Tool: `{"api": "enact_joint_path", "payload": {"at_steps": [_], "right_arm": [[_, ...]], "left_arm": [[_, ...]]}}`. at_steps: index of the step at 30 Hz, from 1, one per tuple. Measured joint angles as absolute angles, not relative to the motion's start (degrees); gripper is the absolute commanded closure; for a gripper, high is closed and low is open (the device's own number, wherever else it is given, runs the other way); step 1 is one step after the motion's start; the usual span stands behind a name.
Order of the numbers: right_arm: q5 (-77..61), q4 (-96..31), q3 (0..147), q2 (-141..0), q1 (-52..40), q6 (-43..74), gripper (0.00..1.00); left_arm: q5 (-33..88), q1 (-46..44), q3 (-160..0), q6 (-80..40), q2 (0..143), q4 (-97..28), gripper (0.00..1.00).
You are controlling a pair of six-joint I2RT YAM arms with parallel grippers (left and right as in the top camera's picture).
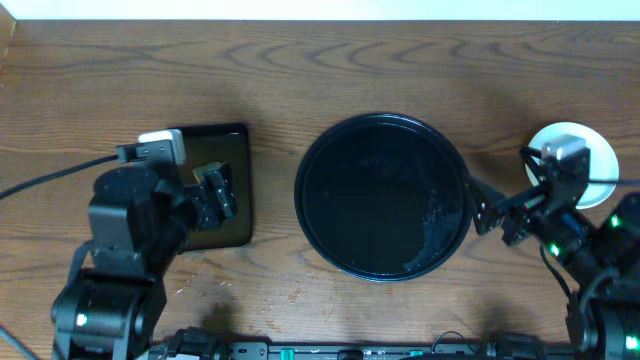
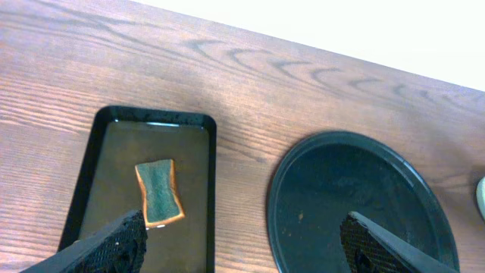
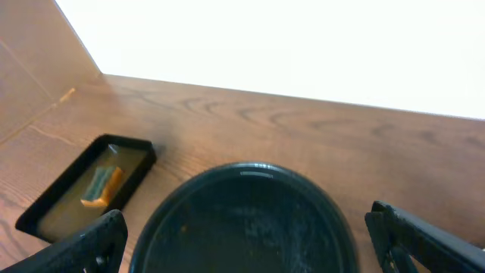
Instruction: Clean dirty plates on tray and stack at the side
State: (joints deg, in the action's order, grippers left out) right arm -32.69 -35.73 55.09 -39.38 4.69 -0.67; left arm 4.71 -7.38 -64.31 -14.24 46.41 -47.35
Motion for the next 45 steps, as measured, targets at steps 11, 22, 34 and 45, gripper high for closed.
{"api": "enact_joint_path", "payload": {"at_steps": [11, 22, 34, 45], "right_arm": [[-32.9, -38.7, 55.1, -37.1, 4.7, -0.6, 0.01], [-22.5, -35.5, 45.2, -26.6, -2.9, -10.0, 0.01], [-17.0, -20.2, 12.6, -1.7, -5.4, -17.0, 0.01], [-17.1, -1.8, 0.6, -0.7, -5.4, -17.0, 0.01]], "left_arm": [[4.5, -7.4, -64.3, -15.9, 46.1, -47.6, 0.16], [4.5, -7.4, -64.3, -16.3, 46.3, -47.6, 0.16], [4.5, -7.3, -64.3, -16.3, 46.4, -47.6, 0.16], [4.5, -7.3, -64.3, -16.3, 46.4, -47.6, 0.16]]}}
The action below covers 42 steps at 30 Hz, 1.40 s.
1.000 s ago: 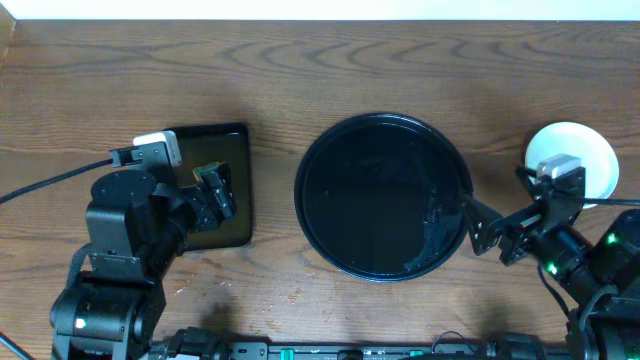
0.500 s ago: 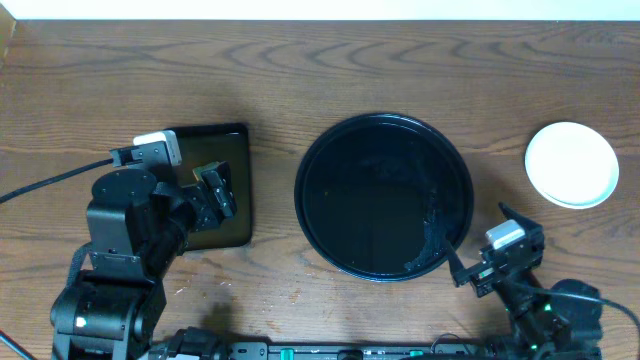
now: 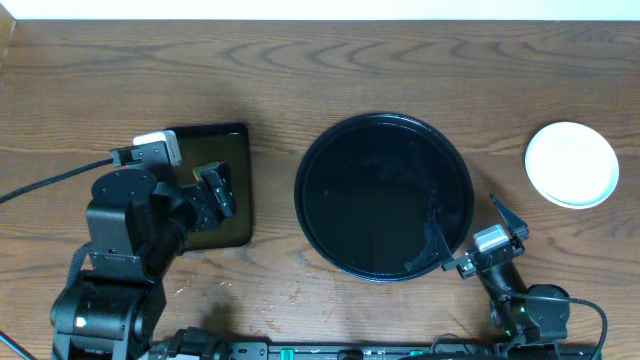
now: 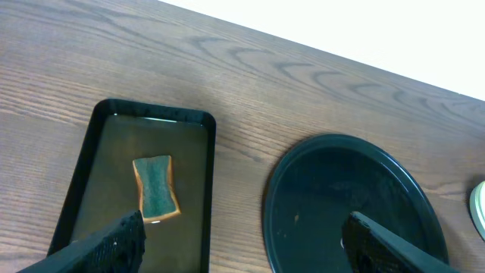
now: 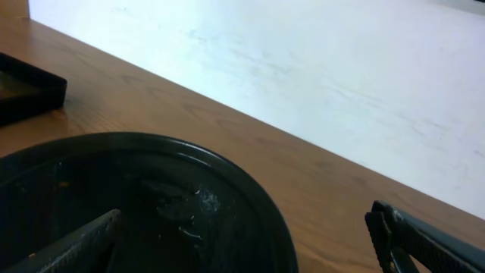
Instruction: Clean dirty plates on tray and stack at the side
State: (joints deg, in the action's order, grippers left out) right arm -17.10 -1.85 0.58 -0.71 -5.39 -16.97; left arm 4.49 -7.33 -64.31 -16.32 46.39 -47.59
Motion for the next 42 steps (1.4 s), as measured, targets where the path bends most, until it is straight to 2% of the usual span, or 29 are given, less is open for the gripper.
{"api": "enact_joint_path", "payload": {"at_steps": [31, 35, 40, 42], "right_arm": [[-17.1, -2.6, 0.6, -0.7, -5.4, -17.0, 0.01], [-17.1, -2.7, 0.6, -0.7, -5.4, -17.0, 0.01], [-17.1, -2.7, 0.6, -0.7, -5.4, -17.0, 0.01], [-17.1, -2.7, 0.6, -0.7, -5.4, -17.0, 0.01]], "left_arm": [[3.2, -7.3, -64.2, -16.2, 45.9, -48.6, 0.16], [2.0, -7.3, -57.8, -16.1, 41.0, -37.4, 0.16], [1.1, -5.2, -41.9, -16.1, 30.9, -16.9, 0.16], [1.0, -3.9, -35.6, -16.3, 26.2, -12.5, 0.16]]}}
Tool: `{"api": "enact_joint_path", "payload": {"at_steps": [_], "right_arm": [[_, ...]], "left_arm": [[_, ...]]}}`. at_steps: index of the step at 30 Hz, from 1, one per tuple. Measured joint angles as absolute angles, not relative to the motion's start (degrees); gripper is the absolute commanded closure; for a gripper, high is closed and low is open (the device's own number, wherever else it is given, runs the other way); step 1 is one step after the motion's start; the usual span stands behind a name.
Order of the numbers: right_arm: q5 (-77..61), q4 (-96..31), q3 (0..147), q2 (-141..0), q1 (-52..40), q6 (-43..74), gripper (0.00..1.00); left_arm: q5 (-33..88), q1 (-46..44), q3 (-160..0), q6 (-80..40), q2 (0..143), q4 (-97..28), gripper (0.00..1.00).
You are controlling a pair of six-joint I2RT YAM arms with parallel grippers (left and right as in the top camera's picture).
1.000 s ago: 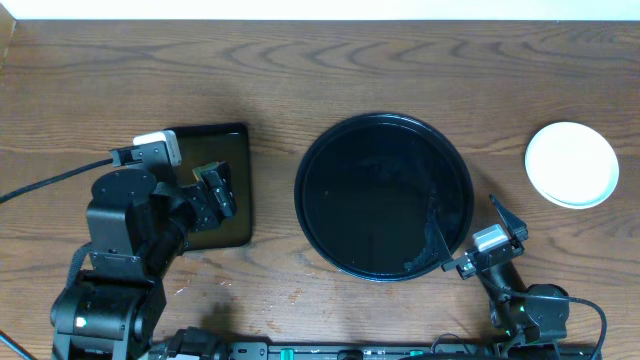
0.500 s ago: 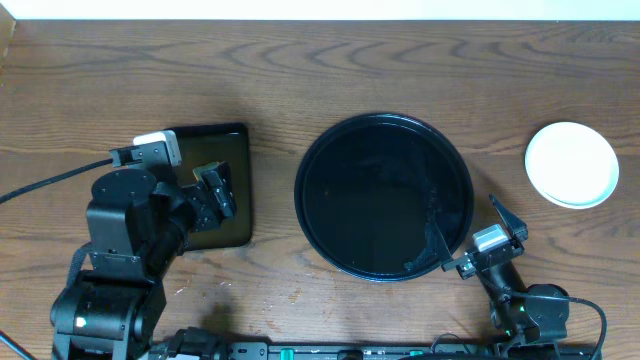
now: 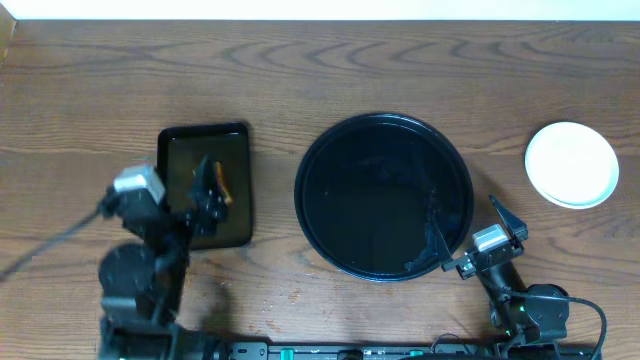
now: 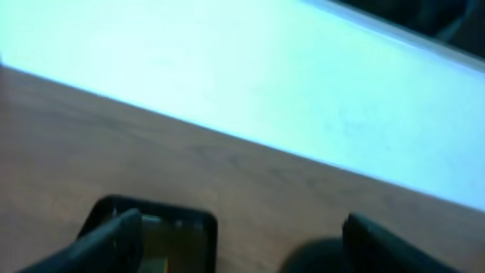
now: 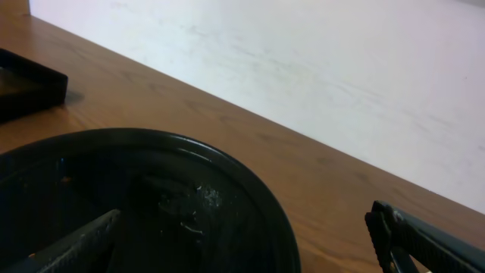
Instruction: Clean dirty plates on tray and stack at the side
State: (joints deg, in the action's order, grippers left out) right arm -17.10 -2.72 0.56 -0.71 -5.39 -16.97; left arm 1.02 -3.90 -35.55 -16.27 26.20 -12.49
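Observation:
A big round black tray (image 3: 385, 195) lies mid-table with pale smears on its right floor (image 5: 201, 199); no plate is on it. One white plate (image 3: 571, 163) sits alone at the far right. My right gripper (image 3: 468, 232) is open and low at the tray's near-right rim, and its wide-apart fingers (image 5: 424, 243) hold nothing. My left gripper (image 3: 200, 195) is open over the small rectangular black tray (image 3: 205, 140), whose sponge (image 3: 227, 190) barely shows. The left wrist view is blurred, showing only the small tray's far rim (image 4: 151, 221) between spread fingers (image 4: 114, 239).
Both arm bases stand at the table's near edge. A cable runs off to the left from the left arm. The table's back edge meets a white wall.
My left arm has moved toward the near edge and sits lower. Its wrist view now looks flat along the table and is blurred. The right arm, round tray and white plate have not moved.
First my right gripper was open by the white plate at the far right, and the left hung open over the sponge tray. Then the right arm was back low at the round tray's near-right rim, the plate left alone. Now the left arm is lower too.

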Motion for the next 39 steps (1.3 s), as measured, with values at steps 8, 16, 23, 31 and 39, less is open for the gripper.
{"api": "enact_joint_path", "payload": {"at_steps": [8, 16, 23, 31, 39], "right_arm": [[-17.1, -2.7, 0.6, -0.7, -5.4, -17.0, 0.01], [-17.1, -2.7, 0.6, -0.7, -5.4, -17.0, 0.01], [-17.1, -2.7, 0.6, -0.7, -5.4, -17.0, 0.01], [-17.1, -2.7, 0.6, -0.7, -5.4, -17.0, 0.01], [-17.1, -2.7, 0.6, -0.7, -5.4, -17.0, 0.01]], "left_arm": [[0.9, 0.5, -18.0, -17.0, 5.2, -7.3, 0.16], [0.4, 1.7, -8.2, -18.1, 0.7, 1.6, 0.16], [0.0, 1.7, -0.3, -18.2, 0.6, 4.4, 0.16], [-0.1, 1.7, -0.4, -18.2, 0.6, -0.1, 0.16], [0.1, 1.7, -0.9, -18.2, 0.6, -1.3, 0.16]]}}
